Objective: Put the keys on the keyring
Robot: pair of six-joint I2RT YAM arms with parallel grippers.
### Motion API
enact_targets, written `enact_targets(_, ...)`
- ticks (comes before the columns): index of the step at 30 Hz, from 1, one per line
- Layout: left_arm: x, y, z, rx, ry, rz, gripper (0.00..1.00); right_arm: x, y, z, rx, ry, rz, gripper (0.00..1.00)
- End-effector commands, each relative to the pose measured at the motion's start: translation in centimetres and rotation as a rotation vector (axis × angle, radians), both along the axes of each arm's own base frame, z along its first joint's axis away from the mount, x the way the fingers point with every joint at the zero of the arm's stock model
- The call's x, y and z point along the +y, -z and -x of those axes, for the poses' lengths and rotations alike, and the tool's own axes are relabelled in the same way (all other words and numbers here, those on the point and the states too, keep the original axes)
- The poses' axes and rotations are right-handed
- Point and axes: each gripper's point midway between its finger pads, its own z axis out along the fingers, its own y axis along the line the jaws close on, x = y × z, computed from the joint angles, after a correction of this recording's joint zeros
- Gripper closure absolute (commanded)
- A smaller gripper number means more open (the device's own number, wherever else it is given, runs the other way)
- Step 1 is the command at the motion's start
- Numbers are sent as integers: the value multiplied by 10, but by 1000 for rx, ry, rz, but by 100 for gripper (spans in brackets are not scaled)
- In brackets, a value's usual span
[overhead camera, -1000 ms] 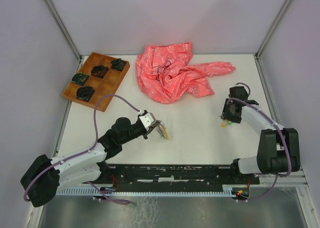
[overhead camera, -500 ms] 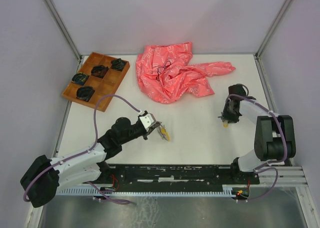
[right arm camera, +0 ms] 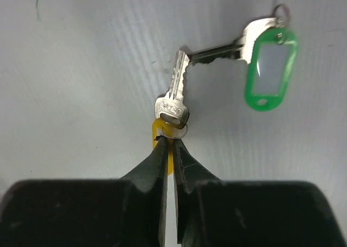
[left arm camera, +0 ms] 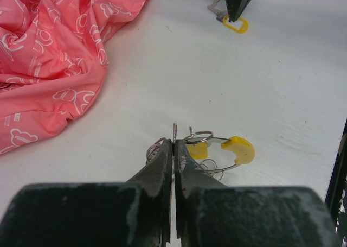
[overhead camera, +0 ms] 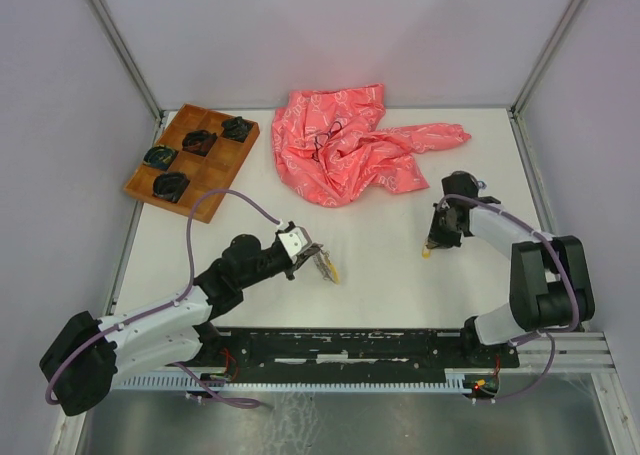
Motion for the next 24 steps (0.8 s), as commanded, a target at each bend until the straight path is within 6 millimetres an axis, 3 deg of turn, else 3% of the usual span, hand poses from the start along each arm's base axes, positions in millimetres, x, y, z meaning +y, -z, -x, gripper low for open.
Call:
enact_targets(1, -8, -34, -3, -89, 25, 57, 97, 32, -6, 13, -9, -50, -50, 89)
enact_targets(8, -6, -35, -4, -94, 14, 58, 97, 97, -15, 19, -86, -118, -154, 86)
enact_targets(13, -5, -36, -5, -96, 9, 59, 97, 134, -31, 26, -129, -255, -205, 77)
enact_targets(21, -4, -36, -4, -99, 5, 62, 97, 122, -51, 33, -172, -541, -90, 53)
enact_targets(24, -3, -35, -5, -97, 2, 58, 97, 122, -52, 26, -190, -589, -73, 51)
